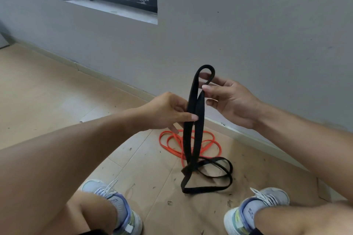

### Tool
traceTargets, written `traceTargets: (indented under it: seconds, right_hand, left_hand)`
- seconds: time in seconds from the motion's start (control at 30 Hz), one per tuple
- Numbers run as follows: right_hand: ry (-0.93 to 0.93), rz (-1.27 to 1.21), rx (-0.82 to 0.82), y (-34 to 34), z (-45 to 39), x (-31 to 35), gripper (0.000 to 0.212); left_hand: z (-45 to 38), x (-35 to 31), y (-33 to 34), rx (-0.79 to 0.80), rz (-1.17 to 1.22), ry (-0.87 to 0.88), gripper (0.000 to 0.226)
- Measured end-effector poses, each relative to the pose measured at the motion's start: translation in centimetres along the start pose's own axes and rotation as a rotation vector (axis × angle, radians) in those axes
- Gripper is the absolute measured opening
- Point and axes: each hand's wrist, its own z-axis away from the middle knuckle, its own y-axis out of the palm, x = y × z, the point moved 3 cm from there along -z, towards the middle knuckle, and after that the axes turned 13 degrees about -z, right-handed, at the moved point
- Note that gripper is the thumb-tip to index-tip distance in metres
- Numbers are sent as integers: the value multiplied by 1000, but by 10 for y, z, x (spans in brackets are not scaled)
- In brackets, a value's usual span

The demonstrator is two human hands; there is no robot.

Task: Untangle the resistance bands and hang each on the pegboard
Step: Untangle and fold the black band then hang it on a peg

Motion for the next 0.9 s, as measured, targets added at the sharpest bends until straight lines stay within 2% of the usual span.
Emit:
traceTargets:
  seconds: [0.1, 0.23, 0.37, 0.43, 0.53, 0.63, 0.8, 0.9]
  right_hand:
    - [-35, 111, -56, -1, 2, 0, 33]
    - [-170, 474, -144, 0, 7, 2, 40]
    - [-200, 633, -74, 3, 7, -8, 29]
    - [-216, 720, -70, 2, 6, -15, 32]
    - [-239, 690, -88, 2, 6, -20, 53]
    - [-267, 628, -103, 3, 5, -21, 69]
    - [-327, 517, -131, 6, 6, -14, 59]
    - [-141, 491, -47, -1, 5, -20, 68]
  left_hand:
    - [-3, 2, -1, -84, -123, -29, 22]
    - [-6, 3, 3, -209, -160, -89, 24]
    - [-5, 2, 14, -157, -30, -77, 33]
    - [-5, -1, 19, -113, 81, -96, 30]
    - [-4, -4, 22, -104, 222, -123, 23]
    - [-1, -4, 20, -159, 189, -109, 19]
    - [-1, -3, 9, -324, 168, -147, 18]
    - [0, -8, 1, -360, 250, -134, 18]
